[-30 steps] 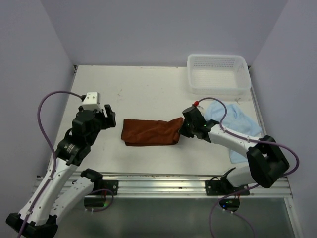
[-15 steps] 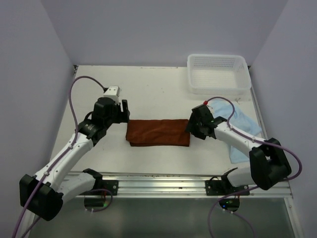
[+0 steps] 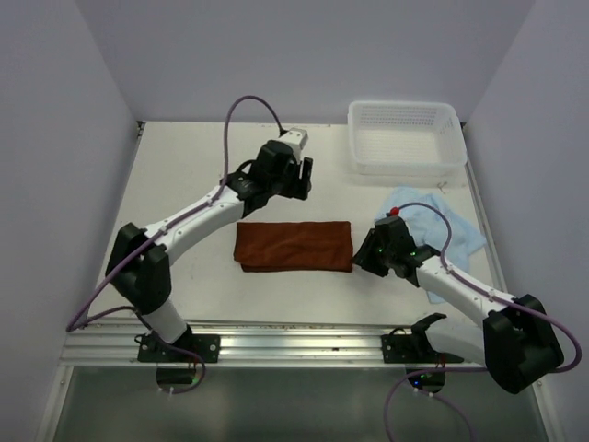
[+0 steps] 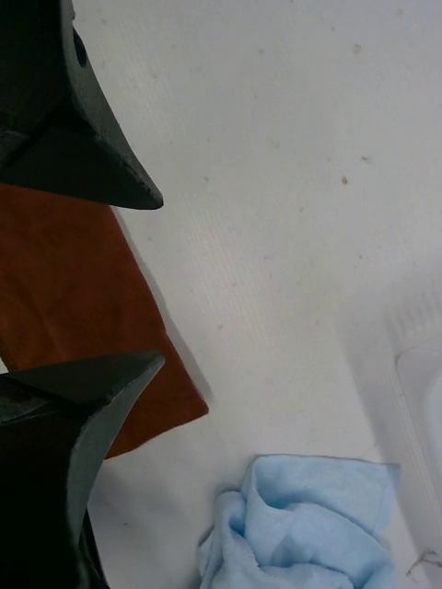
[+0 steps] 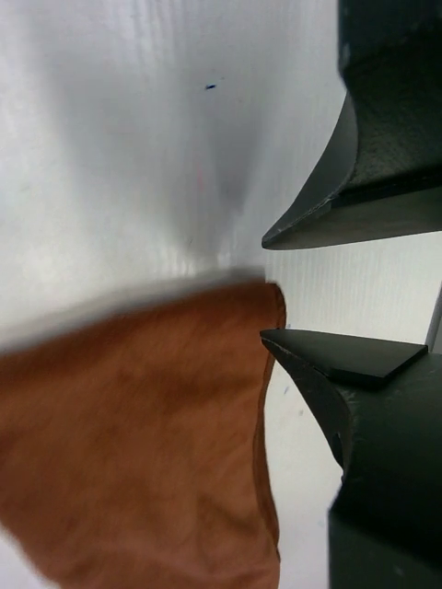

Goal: Roll the towels
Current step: Roll the towel

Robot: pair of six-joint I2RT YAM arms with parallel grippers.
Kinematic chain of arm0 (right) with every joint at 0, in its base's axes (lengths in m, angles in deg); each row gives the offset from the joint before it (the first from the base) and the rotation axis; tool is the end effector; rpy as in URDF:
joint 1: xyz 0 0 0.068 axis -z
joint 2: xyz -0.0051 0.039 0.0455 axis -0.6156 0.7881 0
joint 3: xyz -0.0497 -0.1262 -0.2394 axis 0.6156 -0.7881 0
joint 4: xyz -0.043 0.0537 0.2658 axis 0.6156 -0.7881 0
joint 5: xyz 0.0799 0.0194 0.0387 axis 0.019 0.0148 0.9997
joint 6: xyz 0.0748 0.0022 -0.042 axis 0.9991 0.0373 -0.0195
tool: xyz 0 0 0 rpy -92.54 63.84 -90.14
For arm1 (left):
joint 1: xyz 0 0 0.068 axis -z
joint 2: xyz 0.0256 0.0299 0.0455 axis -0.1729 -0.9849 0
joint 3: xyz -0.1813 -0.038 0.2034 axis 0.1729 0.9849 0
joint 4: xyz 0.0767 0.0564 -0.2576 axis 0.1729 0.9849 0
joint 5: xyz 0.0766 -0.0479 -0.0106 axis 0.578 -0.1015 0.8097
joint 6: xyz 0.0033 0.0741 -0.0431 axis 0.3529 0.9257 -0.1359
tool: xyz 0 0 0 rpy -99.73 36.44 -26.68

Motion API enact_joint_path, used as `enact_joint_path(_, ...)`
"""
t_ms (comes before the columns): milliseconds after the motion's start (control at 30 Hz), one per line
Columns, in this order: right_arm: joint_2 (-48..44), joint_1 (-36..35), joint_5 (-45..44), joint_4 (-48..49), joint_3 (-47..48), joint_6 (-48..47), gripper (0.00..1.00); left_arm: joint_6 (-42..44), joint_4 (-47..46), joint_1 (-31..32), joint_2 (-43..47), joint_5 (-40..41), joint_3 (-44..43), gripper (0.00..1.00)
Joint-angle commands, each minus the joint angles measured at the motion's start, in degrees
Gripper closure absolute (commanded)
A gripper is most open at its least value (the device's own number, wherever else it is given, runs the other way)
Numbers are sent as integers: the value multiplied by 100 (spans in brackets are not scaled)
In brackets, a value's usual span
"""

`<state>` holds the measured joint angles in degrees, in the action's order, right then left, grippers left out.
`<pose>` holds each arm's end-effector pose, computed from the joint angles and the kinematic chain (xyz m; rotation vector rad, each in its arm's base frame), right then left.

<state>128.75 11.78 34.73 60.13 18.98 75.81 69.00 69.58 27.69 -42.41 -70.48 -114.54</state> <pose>0.2258 0.1094 0.1491 0.5432 2.4851 0.5392 0.3376 -0.2503 0.2812 0.2852 2.1672 -0.4586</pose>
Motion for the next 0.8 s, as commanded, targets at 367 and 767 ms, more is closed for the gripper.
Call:
enact_joint_path(367, -88, 38, 658, 2056, -1287, 393, 50, -358, 306, 1069, -2497, -77, -2161, 38)
enact_joint_path(767, 545, 213, 754, 2662, -1322, 463, 64, -718, 641, 1368, -3473, -16, -3014, 41)
